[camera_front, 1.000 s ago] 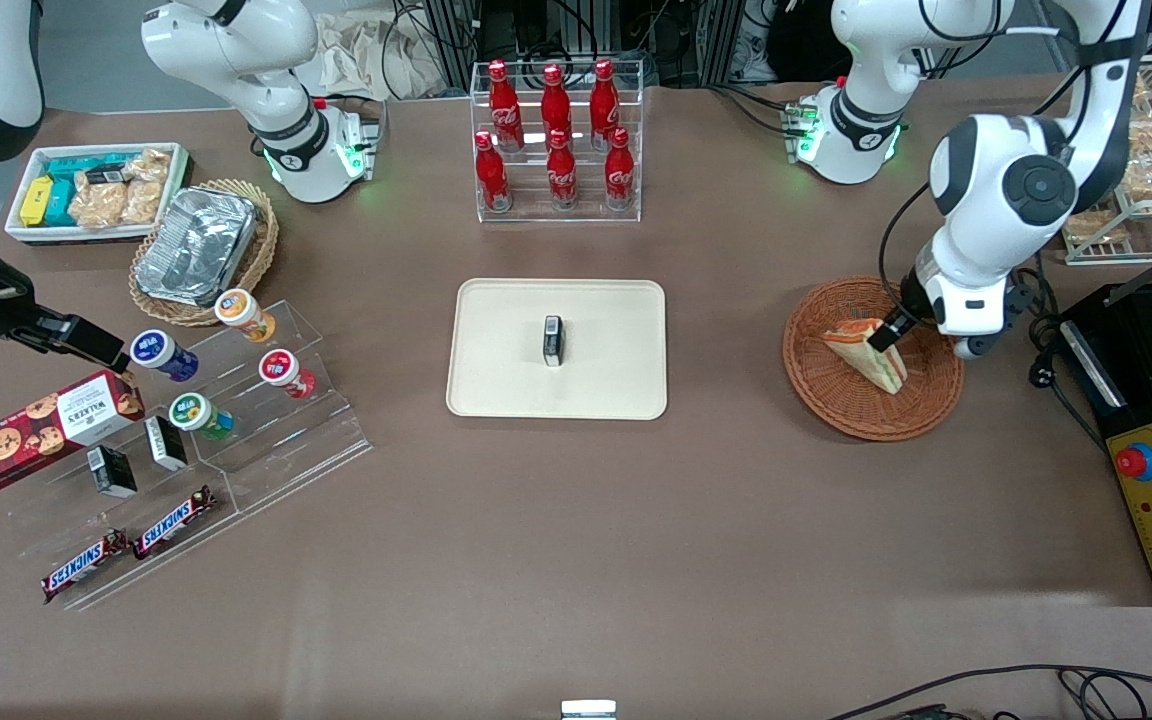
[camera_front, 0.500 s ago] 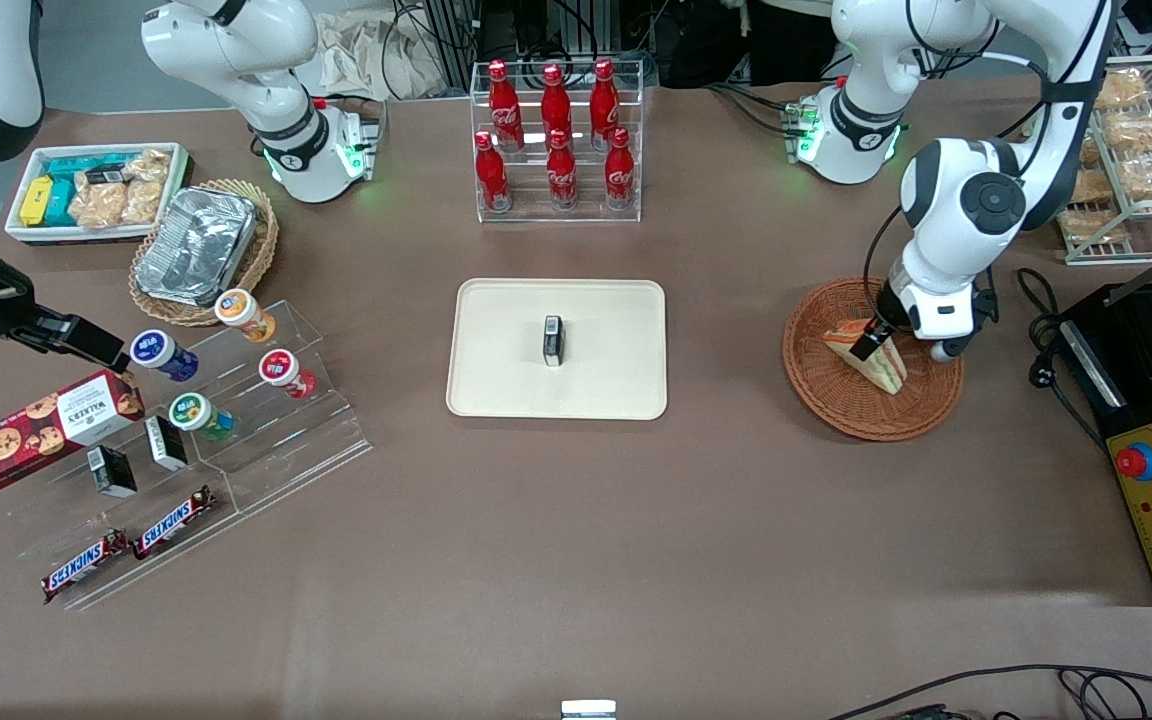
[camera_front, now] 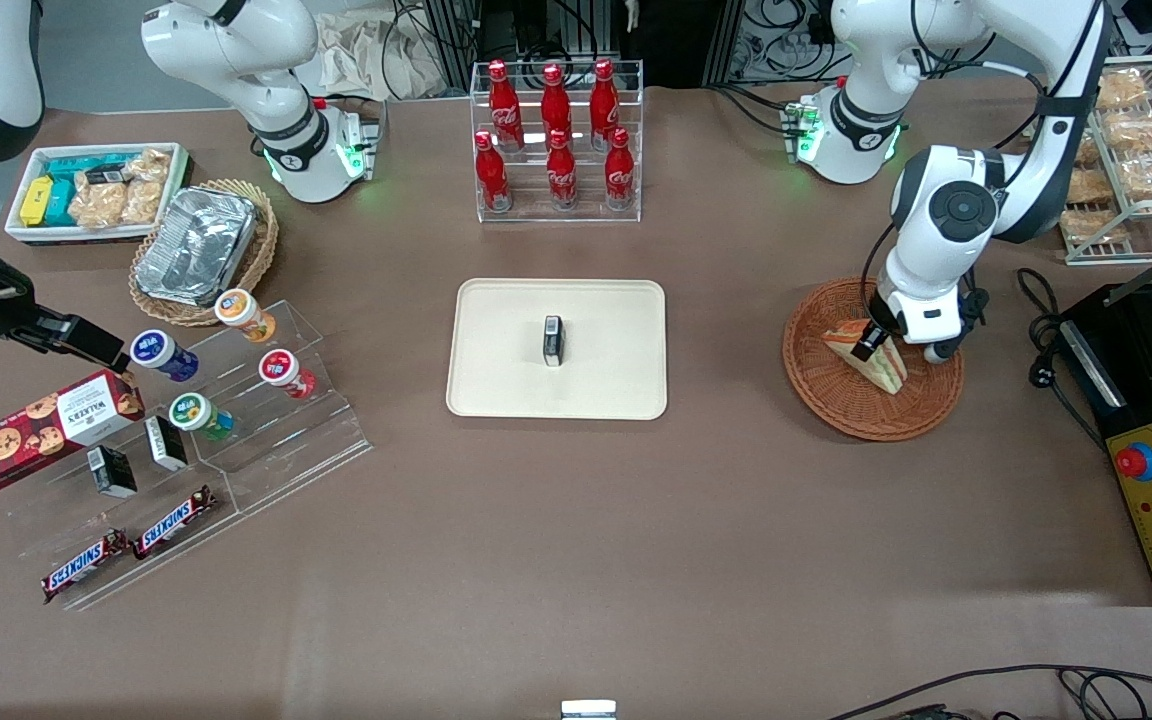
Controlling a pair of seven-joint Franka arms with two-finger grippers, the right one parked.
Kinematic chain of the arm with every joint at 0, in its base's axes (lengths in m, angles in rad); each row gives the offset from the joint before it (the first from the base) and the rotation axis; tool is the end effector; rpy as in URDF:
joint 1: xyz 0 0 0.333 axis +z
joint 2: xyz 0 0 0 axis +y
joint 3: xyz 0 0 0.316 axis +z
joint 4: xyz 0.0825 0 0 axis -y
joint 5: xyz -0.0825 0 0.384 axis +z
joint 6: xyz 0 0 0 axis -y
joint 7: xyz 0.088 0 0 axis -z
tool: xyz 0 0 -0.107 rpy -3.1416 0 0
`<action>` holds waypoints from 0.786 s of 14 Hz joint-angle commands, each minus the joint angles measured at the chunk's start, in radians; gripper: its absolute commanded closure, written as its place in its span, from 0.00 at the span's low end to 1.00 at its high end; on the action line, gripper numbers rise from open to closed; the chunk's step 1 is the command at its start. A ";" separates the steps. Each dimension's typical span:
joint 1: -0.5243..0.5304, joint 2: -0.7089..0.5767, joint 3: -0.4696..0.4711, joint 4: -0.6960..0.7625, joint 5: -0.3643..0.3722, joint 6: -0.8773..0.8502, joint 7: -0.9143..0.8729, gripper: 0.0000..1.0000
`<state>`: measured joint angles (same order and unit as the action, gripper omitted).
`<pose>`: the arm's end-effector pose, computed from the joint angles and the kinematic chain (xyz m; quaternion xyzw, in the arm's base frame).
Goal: Place sandwich from basket to tray
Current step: 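Lower the left gripper and close it on the sandwich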
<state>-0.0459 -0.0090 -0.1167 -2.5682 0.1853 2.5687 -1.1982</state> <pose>0.4422 -0.0754 0.2681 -0.9035 -0.4255 -0.0357 0.0367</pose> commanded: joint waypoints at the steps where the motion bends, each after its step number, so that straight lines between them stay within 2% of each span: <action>1: -0.005 -0.025 -0.012 0.045 0.031 -0.024 -0.043 0.79; 2: -0.003 -0.031 -0.021 0.080 0.029 -0.086 -0.040 0.92; 3: -0.003 -0.037 -0.023 0.132 0.029 -0.181 -0.031 0.98; 7: -0.002 -0.055 -0.046 0.406 -0.010 -0.615 0.130 1.00; 9: 0.000 -0.049 -0.044 0.543 -0.061 -0.756 0.266 1.00; 11: 0.003 -0.046 -0.044 0.630 -0.079 -0.838 0.371 1.00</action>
<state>-0.0459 -0.0780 -0.1610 -2.0321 0.1328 1.8149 -0.9291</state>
